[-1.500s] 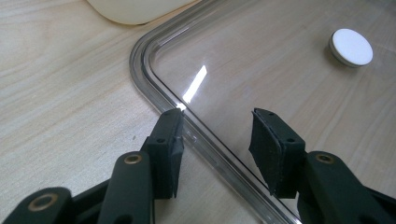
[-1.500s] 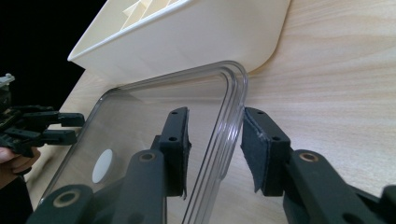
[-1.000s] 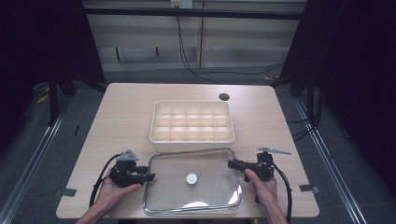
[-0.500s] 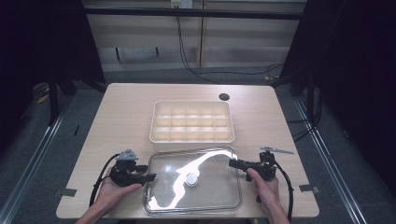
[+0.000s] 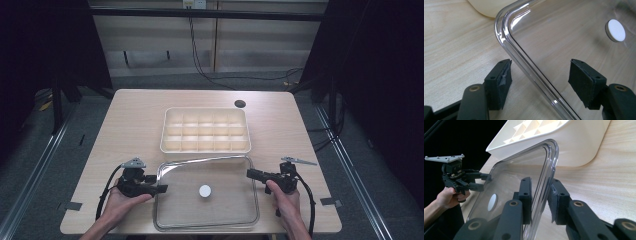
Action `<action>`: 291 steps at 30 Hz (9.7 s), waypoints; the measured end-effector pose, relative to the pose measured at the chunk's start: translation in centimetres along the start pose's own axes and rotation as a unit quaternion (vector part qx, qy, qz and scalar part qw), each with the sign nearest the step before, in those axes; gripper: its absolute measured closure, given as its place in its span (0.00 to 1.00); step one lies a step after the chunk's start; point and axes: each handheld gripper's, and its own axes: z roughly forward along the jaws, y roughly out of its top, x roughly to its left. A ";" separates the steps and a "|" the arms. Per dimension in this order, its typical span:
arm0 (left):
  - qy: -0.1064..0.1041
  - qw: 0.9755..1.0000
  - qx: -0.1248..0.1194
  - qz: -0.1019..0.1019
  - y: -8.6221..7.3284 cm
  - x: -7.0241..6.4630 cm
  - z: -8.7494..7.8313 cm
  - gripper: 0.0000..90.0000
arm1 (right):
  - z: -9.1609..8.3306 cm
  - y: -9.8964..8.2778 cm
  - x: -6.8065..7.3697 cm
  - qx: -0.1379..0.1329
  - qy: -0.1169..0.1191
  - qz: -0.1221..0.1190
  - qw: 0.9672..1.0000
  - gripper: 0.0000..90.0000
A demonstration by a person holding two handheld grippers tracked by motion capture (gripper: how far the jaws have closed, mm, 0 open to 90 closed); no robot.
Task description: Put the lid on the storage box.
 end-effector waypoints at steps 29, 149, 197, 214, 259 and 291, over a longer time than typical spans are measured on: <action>-0.036 0.997 -0.070 -0.010 1.2 -0.4 -2.7 0.67 | -0.3 0.1 0.7 -0.009 -0.020 -0.017 1.000 0.80; -0.012 0.982 -0.181 0.043 8.8 -2.3 -8.9 0.83 | -1.9 8.0 5.7 -0.097 -0.033 -0.093 0.990 0.80; 0.019 0.982 -0.184 0.046 12.7 -0.2 -8.8 0.82 | -0.3 12.0 5.5 -0.113 -0.037 -0.106 0.987 0.79; 0.028 0.980 -0.191 0.047 14.5 0.1 -9.1 0.81 | 0.0 13.9 5.7 -0.127 -0.040 -0.106 0.985 0.79; 0.042 0.983 -0.177 0.016 16.7 2.2 -6.4 0.79 | 1.2 16.2 3.9 -0.125 -0.059 -0.080 0.987 0.80; 0.050 0.986 -0.156 -0.006 18.3 4.2 -3.9 0.73 | 3.4 16.9 1.3 -0.105 -0.082 -0.049 0.990 0.80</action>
